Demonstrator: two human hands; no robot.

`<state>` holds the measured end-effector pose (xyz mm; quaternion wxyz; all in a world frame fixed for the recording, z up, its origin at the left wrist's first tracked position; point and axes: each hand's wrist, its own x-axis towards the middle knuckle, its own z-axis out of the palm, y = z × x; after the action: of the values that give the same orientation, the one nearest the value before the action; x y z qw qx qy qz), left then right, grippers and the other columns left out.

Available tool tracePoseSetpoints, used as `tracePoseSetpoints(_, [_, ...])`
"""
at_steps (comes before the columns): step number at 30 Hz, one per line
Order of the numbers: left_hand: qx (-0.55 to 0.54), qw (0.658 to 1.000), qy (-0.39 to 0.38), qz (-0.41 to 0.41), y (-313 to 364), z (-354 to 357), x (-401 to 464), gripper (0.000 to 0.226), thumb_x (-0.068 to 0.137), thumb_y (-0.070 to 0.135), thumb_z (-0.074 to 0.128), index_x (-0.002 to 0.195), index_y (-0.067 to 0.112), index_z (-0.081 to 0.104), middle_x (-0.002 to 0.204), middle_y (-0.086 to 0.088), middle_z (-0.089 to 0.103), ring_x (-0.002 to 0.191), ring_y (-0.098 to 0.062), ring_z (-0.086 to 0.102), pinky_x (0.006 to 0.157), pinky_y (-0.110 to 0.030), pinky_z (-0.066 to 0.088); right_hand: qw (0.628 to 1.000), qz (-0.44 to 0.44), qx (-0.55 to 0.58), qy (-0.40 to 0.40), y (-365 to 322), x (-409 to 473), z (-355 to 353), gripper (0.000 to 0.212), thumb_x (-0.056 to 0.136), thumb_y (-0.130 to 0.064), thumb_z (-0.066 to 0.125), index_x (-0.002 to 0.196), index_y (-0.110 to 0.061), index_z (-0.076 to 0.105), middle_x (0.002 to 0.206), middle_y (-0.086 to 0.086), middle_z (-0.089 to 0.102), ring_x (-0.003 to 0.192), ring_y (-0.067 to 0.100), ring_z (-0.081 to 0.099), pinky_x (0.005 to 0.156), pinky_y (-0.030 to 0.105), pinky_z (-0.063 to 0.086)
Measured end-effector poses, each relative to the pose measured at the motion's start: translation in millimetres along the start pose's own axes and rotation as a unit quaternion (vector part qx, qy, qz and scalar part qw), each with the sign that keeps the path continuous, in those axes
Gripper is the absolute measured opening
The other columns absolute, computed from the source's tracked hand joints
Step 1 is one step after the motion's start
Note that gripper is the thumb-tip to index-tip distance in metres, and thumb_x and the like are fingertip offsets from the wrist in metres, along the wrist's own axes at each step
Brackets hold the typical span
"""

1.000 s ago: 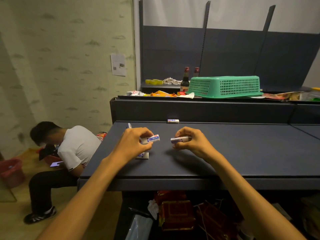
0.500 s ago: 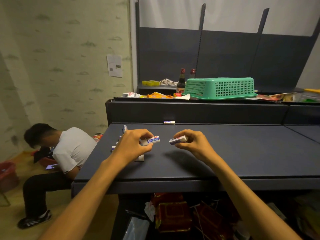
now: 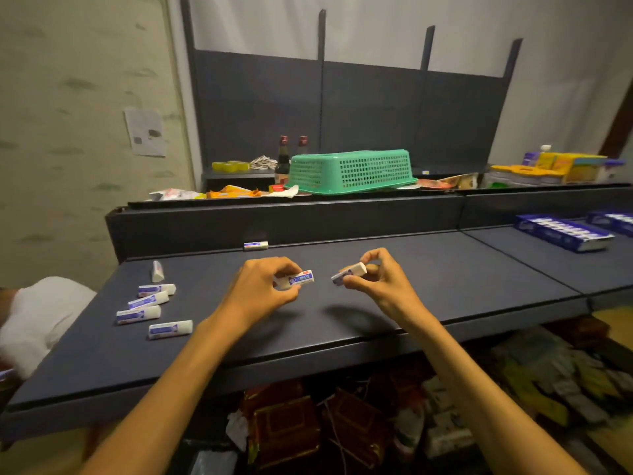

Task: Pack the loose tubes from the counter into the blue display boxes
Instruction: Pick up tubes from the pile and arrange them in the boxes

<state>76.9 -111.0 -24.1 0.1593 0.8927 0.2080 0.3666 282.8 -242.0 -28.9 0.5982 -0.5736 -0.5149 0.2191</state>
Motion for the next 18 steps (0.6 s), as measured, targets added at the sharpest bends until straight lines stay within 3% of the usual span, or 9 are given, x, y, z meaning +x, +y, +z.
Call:
tracePoseSetpoints(3, [-0.012, 1.000, -0.012, 0.021, 29.6, 33.0, 19.2, 0.025, 0.071, 0.027, 0.066, 0.095, 0.022, 0.074, 0.087, 0.012, 0.072, 0.076, -0.003, 0.064, 0.071, -0.026, 0.056, 0.999, 0.001, -0.019, 0.034, 5.0, -14.7, -49.2, 0.025, 0.086, -0.012, 0.069, 0.102, -0.009, 0.051, 0.096, 0.017, 0.071, 0.085, 0.023, 0.073, 0.079, 0.036, 0.059])
tracePoseSetpoints(6, [-0.022, 0.999, -0.025, 0.044, 66.4, 71.4, 38.0, 0.023, 0.074, 0.020, 0.073, 0.097, 0.021, 0.073, 0.090, 0.010, 0.073, 0.077, -0.005, 0.066, 0.070, -0.027, 0.057, 0.996, -0.014, -0.069, 0.052, 5.4, -34.7, -104.1, 0.029, 0.094, -0.015, 0.060, 0.123, -0.012, 0.058, 0.099, 0.012, 0.070, 0.087, 0.018, 0.071, 0.081, 0.029, 0.058])
tracePoseSetpoints(9, [-0.035, 0.997, -0.034, 0.061, 113.9, 112.4, 53.7, 0.023, 0.075, 0.015, 0.076, 0.097, 0.021, 0.073, 0.090, 0.009, 0.073, 0.077, -0.007, 0.066, 0.071, -0.028, 0.057, 0.996, -0.012, -0.078, 0.050, 3.5, -57.2, -164.9, 0.043, 0.096, -0.013, 0.056, 0.137, -0.021, 0.048, 0.093, 0.010, 0.069, 0.085, 0.019, 0.070, 0.077, 0.026, 0.057])
tracePoseSetpoints(14, [-0.058, 0.993, -0.053, 0.090, 195.1, 184.9, 80.5, 0.023, 0.077, 0.017, 0.076, 0.099, 0.021, 0.073, 0.091, 0.009, 0.072, 0.078, -0.006, 0.066, 0.072, -0.030, 0.058, 0.992, 0.009, -0.088, 0.089, 1.5, -100.6, -273.4, 0.021, 0.091, -0.015, 0.065, 0.108, -0.015, 0.053, 0.095, 0.008, 0.072, 0.085, 0.020, 0.071, 0.074, 0.029, 0.058])
tracePoseSetpoints(18, [-0.082, 0.988, -0.067, 0.110, 256.6, 240.9, 102.9, 0.022, 0.078, 0.021, 0.075, 0.100, 0.023, 0.072, 0.091, 0.010, 0.071, 0.079, -0.006, 0.065, 0.072, -0.030, 0.058, 0.986, 0.015, -0.134, 0.099, 3.7, -132.4, -353.4, 0.018, 0.089, -0.014, 0.067, 0.105, -0.015, 0.058, 0.093, 0.004, 0.072, 0.090, 0.016, 0.070, 0.082, 0.029, 0.057])
